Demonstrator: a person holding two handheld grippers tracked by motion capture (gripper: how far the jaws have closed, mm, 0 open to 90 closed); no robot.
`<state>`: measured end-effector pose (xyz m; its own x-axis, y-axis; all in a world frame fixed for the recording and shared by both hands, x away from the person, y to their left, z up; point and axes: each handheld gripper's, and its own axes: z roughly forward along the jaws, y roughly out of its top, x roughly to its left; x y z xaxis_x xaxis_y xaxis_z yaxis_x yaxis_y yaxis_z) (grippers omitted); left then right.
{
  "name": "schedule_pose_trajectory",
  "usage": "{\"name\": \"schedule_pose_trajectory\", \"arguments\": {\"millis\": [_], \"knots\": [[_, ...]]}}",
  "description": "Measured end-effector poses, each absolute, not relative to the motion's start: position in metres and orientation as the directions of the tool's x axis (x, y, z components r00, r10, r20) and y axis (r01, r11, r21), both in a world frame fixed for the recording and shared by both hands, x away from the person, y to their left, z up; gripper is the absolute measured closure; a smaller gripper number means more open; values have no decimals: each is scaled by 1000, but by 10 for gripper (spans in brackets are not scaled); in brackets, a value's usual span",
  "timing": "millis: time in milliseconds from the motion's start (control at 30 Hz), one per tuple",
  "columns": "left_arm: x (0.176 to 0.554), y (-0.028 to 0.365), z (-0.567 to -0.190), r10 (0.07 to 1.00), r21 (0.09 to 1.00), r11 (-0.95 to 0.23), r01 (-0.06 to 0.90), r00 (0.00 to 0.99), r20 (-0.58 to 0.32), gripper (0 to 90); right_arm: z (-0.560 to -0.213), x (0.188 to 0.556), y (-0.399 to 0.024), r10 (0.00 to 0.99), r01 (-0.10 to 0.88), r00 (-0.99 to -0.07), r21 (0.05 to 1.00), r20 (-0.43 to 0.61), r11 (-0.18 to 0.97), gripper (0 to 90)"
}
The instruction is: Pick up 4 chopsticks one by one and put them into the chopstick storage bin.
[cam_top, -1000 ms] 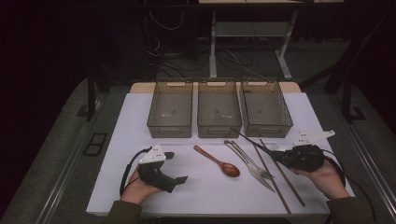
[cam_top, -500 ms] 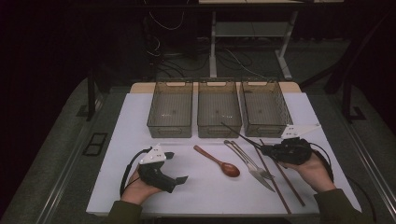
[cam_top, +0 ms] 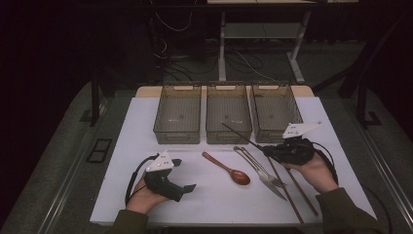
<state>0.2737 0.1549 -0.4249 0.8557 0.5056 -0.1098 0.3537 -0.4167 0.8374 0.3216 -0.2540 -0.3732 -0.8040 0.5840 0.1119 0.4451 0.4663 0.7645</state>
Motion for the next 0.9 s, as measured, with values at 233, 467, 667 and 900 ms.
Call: {"name": "schedule_pose_trajectory", "arguments": {"millis": [233,467,667,900], "knots": [[273,154,-424,501,837,-418,353,858,-112,0,-360,334,-239,572,427,-816,755,85,498,853],[273,154,-424,500,839,-416,351,859,-112,0,-352,347,-227,565,420,-820,767,91,486,853],[273,155,-423,498,844,-407,350,859,-117,0,-349,358,-217,568,429,-816,772,109,469,853],[273,155,-423,495,844,-407,350,861,-118,0,-343,374,-198,571,435,-811,780,123,450,853]]}}
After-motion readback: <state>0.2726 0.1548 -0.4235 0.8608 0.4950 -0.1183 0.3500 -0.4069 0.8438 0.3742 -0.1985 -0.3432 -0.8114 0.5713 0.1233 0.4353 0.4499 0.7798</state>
